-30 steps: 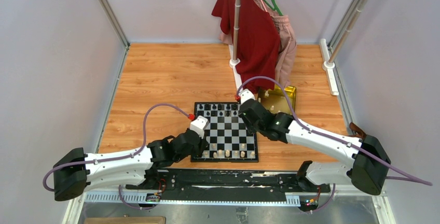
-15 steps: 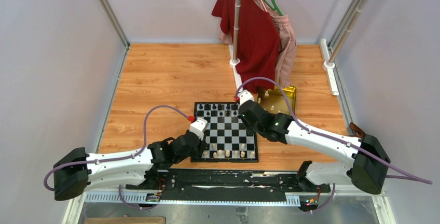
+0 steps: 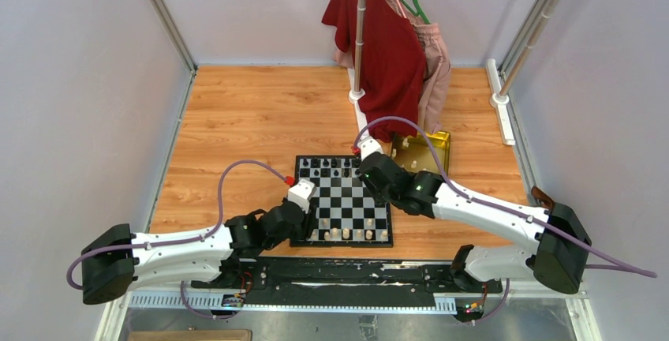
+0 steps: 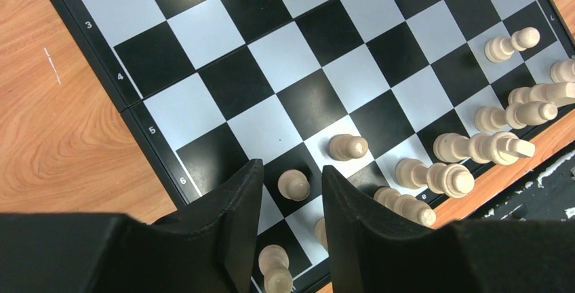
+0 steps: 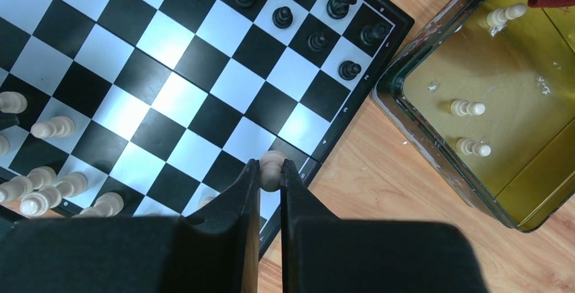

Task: Set up the chess pieces on the board
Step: Place the chess piece on the chessboard, then pick up the chess piece from the storage box.

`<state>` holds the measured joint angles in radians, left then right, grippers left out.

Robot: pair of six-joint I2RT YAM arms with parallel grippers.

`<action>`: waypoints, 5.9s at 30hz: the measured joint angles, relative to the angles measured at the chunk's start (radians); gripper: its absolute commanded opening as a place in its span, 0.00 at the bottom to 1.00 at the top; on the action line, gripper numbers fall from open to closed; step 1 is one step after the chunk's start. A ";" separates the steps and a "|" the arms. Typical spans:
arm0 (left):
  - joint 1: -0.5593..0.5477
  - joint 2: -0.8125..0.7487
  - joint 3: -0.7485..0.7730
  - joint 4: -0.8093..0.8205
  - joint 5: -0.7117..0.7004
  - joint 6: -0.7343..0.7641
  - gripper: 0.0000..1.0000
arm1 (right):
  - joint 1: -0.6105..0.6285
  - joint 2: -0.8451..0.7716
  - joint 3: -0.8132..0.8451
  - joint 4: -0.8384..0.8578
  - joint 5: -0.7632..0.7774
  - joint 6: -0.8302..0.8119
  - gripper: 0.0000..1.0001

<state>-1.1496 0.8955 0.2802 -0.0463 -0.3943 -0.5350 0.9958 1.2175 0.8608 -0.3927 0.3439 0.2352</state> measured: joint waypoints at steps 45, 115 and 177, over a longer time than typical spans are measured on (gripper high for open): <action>-0.006 -0.303 0.111 -0.143 -0.280 0.028 0.43 | 0.170 0.220 0.040 -0.039 -0.175 0.039 0.00; -0.007 0.497 0.616 0.076 -0.066 0.323 0.91 | -0.475 -0.013 -0.062 0.161 -0.118 -0.054 0.35; 0.036 0.547 0.625 0.143 0.096 0.288 0.91 | -0.665 0.448 0.072 0.446 -0.589 -0.285 0.47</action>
<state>-1.1137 1.4425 0.9051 0.0967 -0.2985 -0.2470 0.3305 1.6657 0.9333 0.0532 -0.2455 -0.0494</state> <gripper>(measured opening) 0.910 0.469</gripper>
